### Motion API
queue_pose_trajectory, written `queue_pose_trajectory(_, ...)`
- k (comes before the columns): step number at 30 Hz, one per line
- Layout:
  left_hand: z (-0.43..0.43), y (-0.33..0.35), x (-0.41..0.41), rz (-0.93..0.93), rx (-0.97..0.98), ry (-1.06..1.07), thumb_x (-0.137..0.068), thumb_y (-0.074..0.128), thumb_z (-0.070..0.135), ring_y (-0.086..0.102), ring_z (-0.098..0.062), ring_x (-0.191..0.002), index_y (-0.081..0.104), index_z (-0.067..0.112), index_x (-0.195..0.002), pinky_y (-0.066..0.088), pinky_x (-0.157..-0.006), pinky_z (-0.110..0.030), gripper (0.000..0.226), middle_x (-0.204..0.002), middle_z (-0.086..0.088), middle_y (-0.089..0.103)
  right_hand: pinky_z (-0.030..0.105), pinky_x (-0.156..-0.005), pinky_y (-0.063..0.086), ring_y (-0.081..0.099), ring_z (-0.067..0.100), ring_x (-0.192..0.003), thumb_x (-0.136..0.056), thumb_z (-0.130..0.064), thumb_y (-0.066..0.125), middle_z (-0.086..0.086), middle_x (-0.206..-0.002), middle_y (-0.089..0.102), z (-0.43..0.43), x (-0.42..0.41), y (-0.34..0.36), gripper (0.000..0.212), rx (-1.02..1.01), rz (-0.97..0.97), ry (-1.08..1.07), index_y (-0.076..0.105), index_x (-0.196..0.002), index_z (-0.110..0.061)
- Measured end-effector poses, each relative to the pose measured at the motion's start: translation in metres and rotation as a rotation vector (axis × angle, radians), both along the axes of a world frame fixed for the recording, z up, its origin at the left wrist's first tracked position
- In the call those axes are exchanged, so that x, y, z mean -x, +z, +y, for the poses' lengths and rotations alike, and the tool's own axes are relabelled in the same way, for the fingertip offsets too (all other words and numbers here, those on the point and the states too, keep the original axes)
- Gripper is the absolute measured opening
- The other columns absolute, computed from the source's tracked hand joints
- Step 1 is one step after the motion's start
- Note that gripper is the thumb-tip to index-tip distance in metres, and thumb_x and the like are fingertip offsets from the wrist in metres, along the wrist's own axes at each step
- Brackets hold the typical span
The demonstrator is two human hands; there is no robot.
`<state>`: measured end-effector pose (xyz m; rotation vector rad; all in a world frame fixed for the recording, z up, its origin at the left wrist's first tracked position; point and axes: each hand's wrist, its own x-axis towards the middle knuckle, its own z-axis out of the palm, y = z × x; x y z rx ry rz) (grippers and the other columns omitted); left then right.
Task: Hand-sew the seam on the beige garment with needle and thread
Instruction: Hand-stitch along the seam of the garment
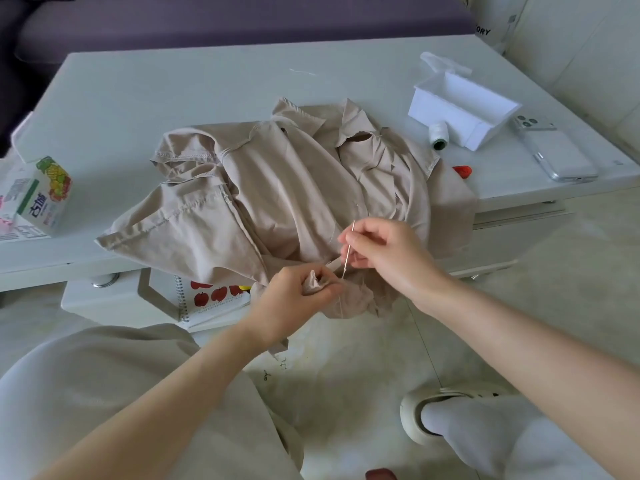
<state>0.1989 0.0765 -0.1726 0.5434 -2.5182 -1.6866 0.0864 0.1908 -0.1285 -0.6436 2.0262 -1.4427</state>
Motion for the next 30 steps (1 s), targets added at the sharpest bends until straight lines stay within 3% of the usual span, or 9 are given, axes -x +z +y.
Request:
queue_pose_trajectory(5, 0.005, -0.005, -0.001, -0.054, 0.092, -0.05, -0.088, 0.064, 0.019, 0.052, 0.003, -0.059, 0.066, 0.019, -0.08, 0.039, -0.058, -0.009, 0.009, -0.067, 0.013, 0.06, 0.029, -0.079, 0.058, 0.066, 0.012, -0.064, -0.1, -0.008, 0.041, 0.002, -0.071, 0.055, 0.005, 0.01, 0.014, 0.021, 0.117, -0.173, -0.075, 0.06, -0.09, -0.009)
queue_pose_trajectory(8, 0.002, -0.008, 0.001, -0.077, 0.106, -0.034, -0.088, 0.064, 0.02, 0.053, 0.001, -0.06, 0.066, 0.017, -0.081, 0.042, -0.059, -0.012, 0.008, -0.069, 0.01, 0.061, 0.031, -0.069, 0.059, 0.051, 0.008, -0.049, -0.101, -0.009, 0.04, -0.002, -0.062, 0.048, 0.012, 0.015, 0.015, 0.022, 0.156, -0.206, -0.097, 0.059, -0.091, -0.01)
queue_pose_trajectory(12, 0.002, -0.011, 0.002, -0.1, 0.116, -0.034, -0.089, 0.063, 0.018, 0.053, 0.002, -0.057, 0.066, 0.018, -0.08, 0.041, -0.056, -0.01, 0.009, -0.066, 0.012, 0.06, 0.018, -0.046, 0.04, 0.035, 0.005, -0.043, -0.101, -0.013, 0.041, -0.005, -0.057, 0.041, 0.029, 0.021, 0.008, 0.023, 0.046, -0.054, -0.075, 0.062, -0.092, -0.013)
queue_pose_trajectory(16, 0.002, -0.013, 0.003, -0.127, 0.154, -0.064, -0.089, 0.062, 0.016, 0.049, 0.004, -0.049, 0.065, 0.016, -0.081, 0.036, -0.048, -0.009, 0.009, -0.065, 0.011, 0.058, 0.015, -0.04, 0.025, 0.028, 0.003, -0.04, -0.101, -0.013, 0.04, -0.008, -0.054, 0.039, 0.05, 0.031, -0.007, 0.025, -0.047, -0.001, -0.058, 0.062, -0.09, -0.015)
queue_pose_trajectory(21, 0.003, -0.017, -0.005, -0.099, 0.505, -0.268, -0.091, 0.059, 0.024, 0.051, 0.01, -0.076, 0.063, 0.022, -0.088, 0.033, -0.07, -0.001, 0.005, -0.071, 0.022, 0.056, 0.009, -0.046, 0.031, 0.037, 0.0, -0.043, -0.1, -0.01, 0.04, -0.005, -0.057, 0.041, 0.071, 0.042, -0.021, 0.025, -0.146, 0.196, -0.085, 0.063, -0.091, -0.013)
queue_pose_trajectory(23, 0.0, -0.023, -0.007, -0.076, 0.527, -0.383, -0.09, 0.062, 0.022, 0.051, 0.001, -0.085, 0.065, 0.018, -0.089, 0.036, -0.065, -0.007, 0.005, -0.073, 0.017, 0.06, 0.01, -0.048, 0.032, 0.04, -0.001, -0.045, -0.1, -0.012, 0.04, -0.005, -0.058, 0.043, 0.077, 0.045, -0.023, 0.024, -0.187, 0.282, -0.074, 0.062, -0.09, -0.014)
queue_pose_trajectory(25, -0.004, -0.031, -0.009, -0.081, 0.569, -0.474, -0.087, 0.065, 0.023, 0.053, -0.014, -0.076, 0.064, 0.02, -0.087, 0.039, -0.057, -0.016, 0.003, -0.073, 0.009, 0.062, 0.01, -0.051, 0.033, 0.045, -0.003, -0.049, -0.1, -0.016, 0.04, -0.008, -0.062, 0.052, 0.083, 0.046, -0.022, 0.024, -0.276, 0.42, 0.022, 0.062, -0.091, -0.018)
queue_pose_trajectory(27, -0.007, -0.036, -0.009, -0.081, 0.61, -0.526, -0.084, 0.061, 0.027, 0.05, -0.01, -0.066, 0.057, 0.03, -0.082, 0.043, -0.056, -0.026, 0.005, -0.07, 0.012, 0.058, 0.009, -0.055, 0.034, 0.05, -0.004, -0.056, -0.101, -0.023, 0.037, -0.014, -0.071, 0.062, 0.09, 0.045, -0.021, 0.023, -0.482, 0.646, 0.218, 0.059, -0.095, -0.025)
queue_pose_trajectory(30, -0.008, -0.037, -0.009, -0.052, 0.639, -0.577, -0.08, 0.046, 0.037, 0.043, -0.001, -0.06, 0.046, 0.038, -0.084, 0.039, -0.054, -0.023, 0.004, -0.063, 0.021, 0.045, 0.017, -0.056, 0.034, 0.057, 0.003, -0.069, -0.101, -0.027, 0.032, -0.015, -0.084, 0.067, 0.096, 0.043, -0.024, 0.023, -0.716, 0.935, 0.443, 0.055, -0.101, -0.03)
